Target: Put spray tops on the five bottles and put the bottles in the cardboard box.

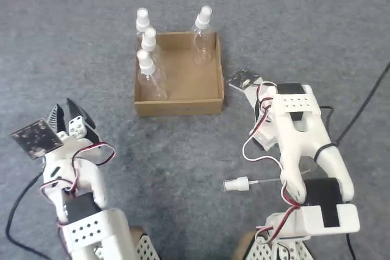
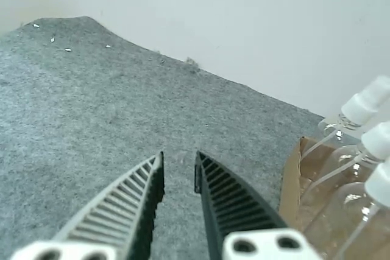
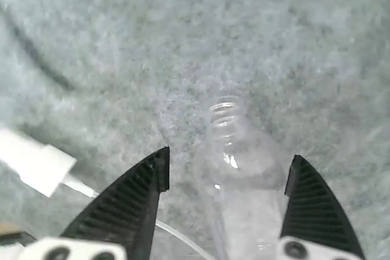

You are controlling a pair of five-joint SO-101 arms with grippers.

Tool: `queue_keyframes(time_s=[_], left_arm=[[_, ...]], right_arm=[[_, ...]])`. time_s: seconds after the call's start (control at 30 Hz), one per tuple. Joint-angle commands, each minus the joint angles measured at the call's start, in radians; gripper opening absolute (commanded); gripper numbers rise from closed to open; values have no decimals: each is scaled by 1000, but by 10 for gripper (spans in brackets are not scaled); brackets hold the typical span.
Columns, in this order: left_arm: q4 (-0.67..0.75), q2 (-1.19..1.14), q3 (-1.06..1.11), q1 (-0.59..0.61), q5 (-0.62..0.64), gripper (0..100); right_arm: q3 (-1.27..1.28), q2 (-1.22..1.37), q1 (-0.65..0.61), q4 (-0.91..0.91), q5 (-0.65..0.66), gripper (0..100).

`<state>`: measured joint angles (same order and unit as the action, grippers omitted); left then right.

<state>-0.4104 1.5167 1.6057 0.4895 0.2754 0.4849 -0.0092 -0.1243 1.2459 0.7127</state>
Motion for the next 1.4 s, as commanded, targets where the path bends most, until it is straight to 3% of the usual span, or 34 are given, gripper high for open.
queue_keyframes(time_s=[0.0,0.4,0.63,1.37], left_arm=[[34,-9,-13,0,-9,81],[34,-9,-13,0,-9,81],[34,-9,-13,-2,-9,81],[34,-9,-13,-3,-9,81]], right_arm=[[-55,-15,5,-19,118,258],[-57,44,62,-41,288,257],[-58,122,130,-124,293,256],[-60,108,130,-114,295,256]])
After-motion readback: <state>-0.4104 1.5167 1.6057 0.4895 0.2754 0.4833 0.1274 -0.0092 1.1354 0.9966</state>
